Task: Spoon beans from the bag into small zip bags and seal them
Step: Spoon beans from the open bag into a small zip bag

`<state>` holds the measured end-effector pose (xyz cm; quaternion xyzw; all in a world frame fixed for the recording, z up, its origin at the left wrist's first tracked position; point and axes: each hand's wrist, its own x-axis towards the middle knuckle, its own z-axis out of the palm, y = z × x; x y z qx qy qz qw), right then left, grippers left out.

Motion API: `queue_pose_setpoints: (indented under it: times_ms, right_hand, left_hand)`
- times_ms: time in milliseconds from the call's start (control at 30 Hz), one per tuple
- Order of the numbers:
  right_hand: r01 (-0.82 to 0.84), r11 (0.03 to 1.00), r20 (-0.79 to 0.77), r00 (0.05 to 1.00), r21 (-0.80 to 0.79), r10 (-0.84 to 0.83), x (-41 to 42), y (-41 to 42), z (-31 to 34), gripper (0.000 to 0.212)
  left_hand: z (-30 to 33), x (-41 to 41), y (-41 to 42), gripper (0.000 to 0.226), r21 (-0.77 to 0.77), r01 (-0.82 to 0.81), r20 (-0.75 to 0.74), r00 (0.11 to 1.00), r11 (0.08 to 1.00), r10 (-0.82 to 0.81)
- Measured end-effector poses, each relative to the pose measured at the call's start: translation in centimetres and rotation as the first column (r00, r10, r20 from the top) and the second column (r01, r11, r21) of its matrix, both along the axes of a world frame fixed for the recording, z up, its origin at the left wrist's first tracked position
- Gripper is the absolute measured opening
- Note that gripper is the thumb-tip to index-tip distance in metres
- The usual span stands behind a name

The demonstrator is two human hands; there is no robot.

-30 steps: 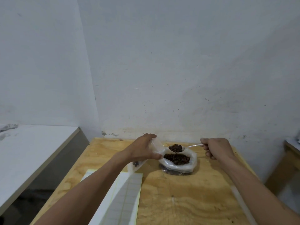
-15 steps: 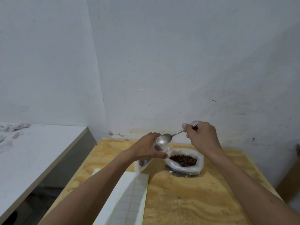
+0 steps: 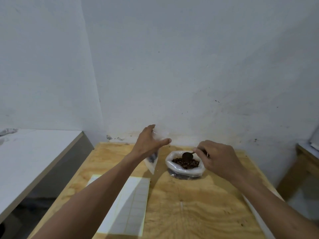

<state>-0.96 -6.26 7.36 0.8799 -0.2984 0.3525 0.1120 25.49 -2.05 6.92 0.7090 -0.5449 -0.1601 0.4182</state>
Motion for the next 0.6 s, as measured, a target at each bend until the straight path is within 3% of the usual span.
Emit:
queue_pose_setpoints:
  times_ms: [67,167,267,433,533,600]
  right_hand:
    - [-0.067,0.978,-0.139,0.989,-0.197,0.040,-0.6,0.2,-1.6,0.028]
    - [-0.115,0.949,-0.231,0.972,-0.292,0.047,-0.8,0.6,-3.3,0.024]
    - [-0.147,0.955,-0.296,0.953,-0.256,0.067,-0.5,1.2,-4.6,0.016]
    - [-0.134,0.982,-0.397,0.915,-0.133,0.072,-0.6,2.0,-5.2,0.027]
    - [-0.068,0.995,-0.491,0.871,-0.072,0.024,-0.7,2.3,-4.0,0.042]
    - [0.033,0.999,-0.461,0.887,0.005,-0.027,-0.6,2.4,-2.4,0.062]
  left_hand:
    - [0.1,-0.5,-0.1,0.091,-0.018,0.008,-0.019,1.000,1.000,-0.008]
    - [0.2,-1.3,0.0,0.069,-0.046,0.034,-0.054,0.998,0.998,-0.037]
    - [0.6,-2.0,0.4,0.061,-0.075,0.045,-0.078,0.996,0.996,-0.051]
    - [1.6,-2.4,0.9,0.052,-0.092,0.063,-0.090,0.993,0.994,-0.071]
    - [1.9,-2.3,1.2,0.054,-0.111,0.060,-0.119,0.990,0.992,-0.073]
    - [2.3,-2.5,1.4,0.052,-0.134,0.046,-0.154,0.986,0.990,-0.067]
